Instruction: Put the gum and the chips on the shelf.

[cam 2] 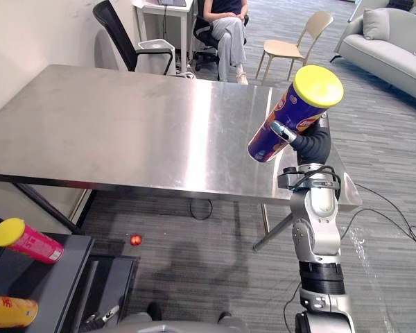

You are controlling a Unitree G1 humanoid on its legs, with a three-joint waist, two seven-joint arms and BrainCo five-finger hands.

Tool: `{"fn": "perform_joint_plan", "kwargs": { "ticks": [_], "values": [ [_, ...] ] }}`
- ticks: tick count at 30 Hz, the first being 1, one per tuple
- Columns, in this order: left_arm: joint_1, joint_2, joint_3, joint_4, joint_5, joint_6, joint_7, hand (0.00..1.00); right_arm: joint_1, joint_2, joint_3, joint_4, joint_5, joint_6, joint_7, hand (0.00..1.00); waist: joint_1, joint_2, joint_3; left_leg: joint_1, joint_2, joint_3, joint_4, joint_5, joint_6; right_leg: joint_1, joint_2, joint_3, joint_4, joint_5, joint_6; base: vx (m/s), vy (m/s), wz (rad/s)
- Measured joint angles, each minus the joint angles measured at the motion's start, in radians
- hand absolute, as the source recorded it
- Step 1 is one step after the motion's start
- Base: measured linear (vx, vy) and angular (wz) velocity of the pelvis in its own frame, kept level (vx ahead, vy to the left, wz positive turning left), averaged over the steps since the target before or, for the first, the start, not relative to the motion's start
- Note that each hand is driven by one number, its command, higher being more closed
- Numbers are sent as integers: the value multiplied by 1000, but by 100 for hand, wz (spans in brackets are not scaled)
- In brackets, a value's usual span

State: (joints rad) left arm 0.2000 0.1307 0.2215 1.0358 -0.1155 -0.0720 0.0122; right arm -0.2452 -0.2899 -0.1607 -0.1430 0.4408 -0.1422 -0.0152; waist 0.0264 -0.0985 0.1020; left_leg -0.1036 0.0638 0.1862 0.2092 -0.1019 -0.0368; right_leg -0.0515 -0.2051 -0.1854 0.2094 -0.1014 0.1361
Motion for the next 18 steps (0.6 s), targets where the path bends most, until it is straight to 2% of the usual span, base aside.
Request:
{"fn": "perform_joint_plan", "kwargs": {
  "ticks": [2,4,6,8,9,10,11,12,13,14,15,16,17,18],
  "values": [
    [-3,-4,2,-1,-36,5,-10,0,4,19,26,-1,0,0,1,100,3,10,22,-19,4,-30,86,-48,-9,2,-12,-17,73,-54,3,-149,0,30],
    [-2,-7,16,-3,-50,9,-18,0,4,45,70,-2,0,-1,1,100,7,20,28,-47,2,-69,89,-46,-15,5,-15,-56,82,-72,-5,-116,-41,56],
    [-3,-8,22,-10,-79,9,-19,0,2,59,118,-2,1,-1,4,100,10,20,30,-83,-9,-141,58,-2,-35,2,-15,-128,81,-72,-12,-61,-85,109],
    [-4,-15,30,-33,-80,8,-19,0,-14,72,149,1,1,-1,4,100,21,30,37,-109,-24,-240,-34,89,-56,-11,-15,-239,90,-82,-30,-66,-127,151],
    [-6,-21,35,-42,-80,9,-18,0,-28,71,149,2,1,-1,4,100,45,42,45,-114,-12,-253,-105,101,-66,-13,-6,-294,84,-83,-41,-104,-190,131],
    [-8,-25,45,-42,-80,10,-18,0,-35,70,146,2,1,-1,4,100,57,54,47,-117,5,-236,-144,99,-64,-7,7,-332,68,-68,-56,-130,-222,154],
    [-19,-28,73,-41,-104,9,-16,0,-61,70,130,2,0,-1,3,100,63,56,58,-137,37,-143,-165,84,-11,12,11,-416,6,-49,-74,-148,-202,151],
    [-27,-41,98,-39,-126,10,-15,0,-83,70,111,8,-3,-2,-2,100,62,65,69,-178,61,-48,-76,77,50,14,-3,-474,12,-53,-85,-123,-150,170],
    [-27,-56,113,-38,-147,11,-15,0,-90,70,89,10,-5,-1,-9,100,63,70,80,-197,88,49,49,90,94,16,-26,-526,33,-60,-96,-117,-165,152],
    [-6,-75,134,-38,-154,12,-16,0,-86,71,67,11,-11,-1,-23,100,61,71,80,-181,130,154,187,93,113,22,-45,-580,55,-66,-104,-78,-156,159],
    [7,-89,148,-38,-154,14,-17,0,-83,69,31,5,-12,-2,-29,100,52,92,73,-155,165,224,243,52,114,32,-56,-637,69,-67,-106,-79,-127,140],
    [7,-94,151,-39,-154,17,-18,0,-83,67,7,-1,-13,-2,-31,100,50,104,72,-154,172,248,239,54,112,34,-59,-668,75,-68,-106,-94,-62,148],
    [4,-99,156,-43,-152,16,-19,0,-84,66,-37,-7,-18,-5,-38,100,51,107,73,-161,134,266,162,107,96,34,-59,-703,67,-72,-103,-106,-4,147],
    [2,-101,179,-49,-149,14,-20,0,-79,65,-81,-9,-28,-5,-40,100,37,92,65,-134,75,240,24,148,88,41,-74,-747,6,-71,-90,-112,31,136]
  ]
}}
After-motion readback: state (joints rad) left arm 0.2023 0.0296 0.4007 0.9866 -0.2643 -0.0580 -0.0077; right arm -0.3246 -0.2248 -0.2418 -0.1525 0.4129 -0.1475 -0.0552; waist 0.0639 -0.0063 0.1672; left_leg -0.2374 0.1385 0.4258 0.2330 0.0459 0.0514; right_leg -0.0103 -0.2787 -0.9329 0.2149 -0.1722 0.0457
